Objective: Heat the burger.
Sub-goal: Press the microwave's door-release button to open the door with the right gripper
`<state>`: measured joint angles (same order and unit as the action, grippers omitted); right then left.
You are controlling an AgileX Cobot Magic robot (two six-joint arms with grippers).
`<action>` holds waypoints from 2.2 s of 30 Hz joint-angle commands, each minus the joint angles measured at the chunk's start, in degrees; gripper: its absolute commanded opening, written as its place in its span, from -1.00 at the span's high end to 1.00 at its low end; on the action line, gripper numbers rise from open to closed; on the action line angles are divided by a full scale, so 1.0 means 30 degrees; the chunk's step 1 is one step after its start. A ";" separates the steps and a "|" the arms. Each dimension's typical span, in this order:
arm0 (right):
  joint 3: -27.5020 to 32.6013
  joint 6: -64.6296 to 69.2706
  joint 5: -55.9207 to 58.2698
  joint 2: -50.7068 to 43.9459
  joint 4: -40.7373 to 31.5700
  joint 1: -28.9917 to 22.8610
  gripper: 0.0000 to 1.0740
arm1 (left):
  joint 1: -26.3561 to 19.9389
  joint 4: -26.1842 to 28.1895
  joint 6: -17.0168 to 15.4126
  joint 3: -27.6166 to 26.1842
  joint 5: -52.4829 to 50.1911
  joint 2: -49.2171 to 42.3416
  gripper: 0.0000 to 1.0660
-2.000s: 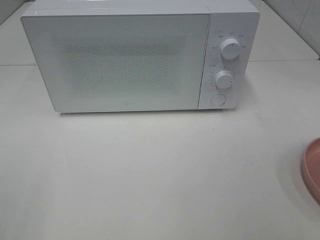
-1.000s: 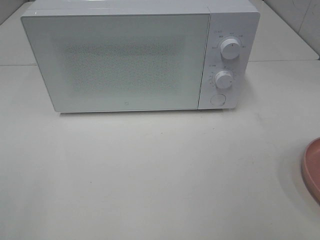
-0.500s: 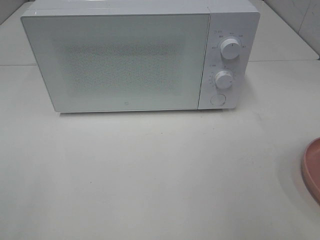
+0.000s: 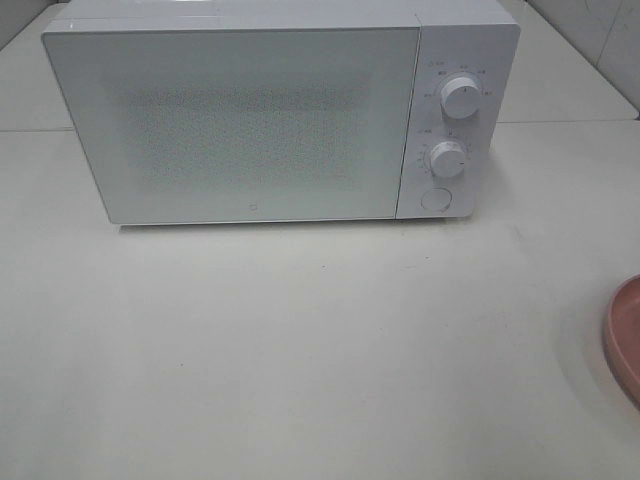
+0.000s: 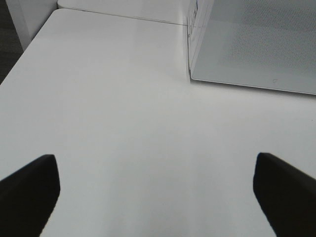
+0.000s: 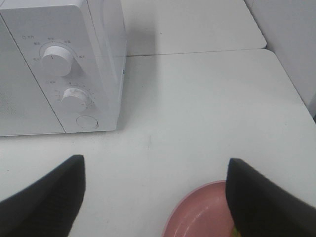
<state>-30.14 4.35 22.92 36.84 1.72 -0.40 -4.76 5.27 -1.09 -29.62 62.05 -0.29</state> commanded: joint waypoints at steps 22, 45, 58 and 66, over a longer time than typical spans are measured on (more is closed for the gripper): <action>-0.0095 -0.0248 -0.6952 0.6494 0.0477 0.0076 -0.42 | 0.0019 0.0095 -0.0057 0.0000 -0.0286 -0.0458 -0.92; 0.3457 -0.1738 -1.8468 1.1440 0.0000 -0.1509 -0.41 | 0.0019 0.0095 -0.0057 0.0000 -0.0286 -0.0458 -0.92; 0.3457 -0.6226 -2.2422 1.4458 -0.6016 -0.6761 -0.41 | 0.0019 0.0095 -0.0057 0.0000 -0.0286 -0.0458 -0.92; 0.3457 -0.7506 -2.5554 1.6119 -1.0027 -0.9683 -0.41 | 0.0019 0.0095 -0.0057 0.0000 -0.0286 -0.0458 -0.92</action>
<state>-19.77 -16.04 -49.79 84.00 -23.66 -27.04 -4.76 5.27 -1.09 -29.62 62.05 -0.29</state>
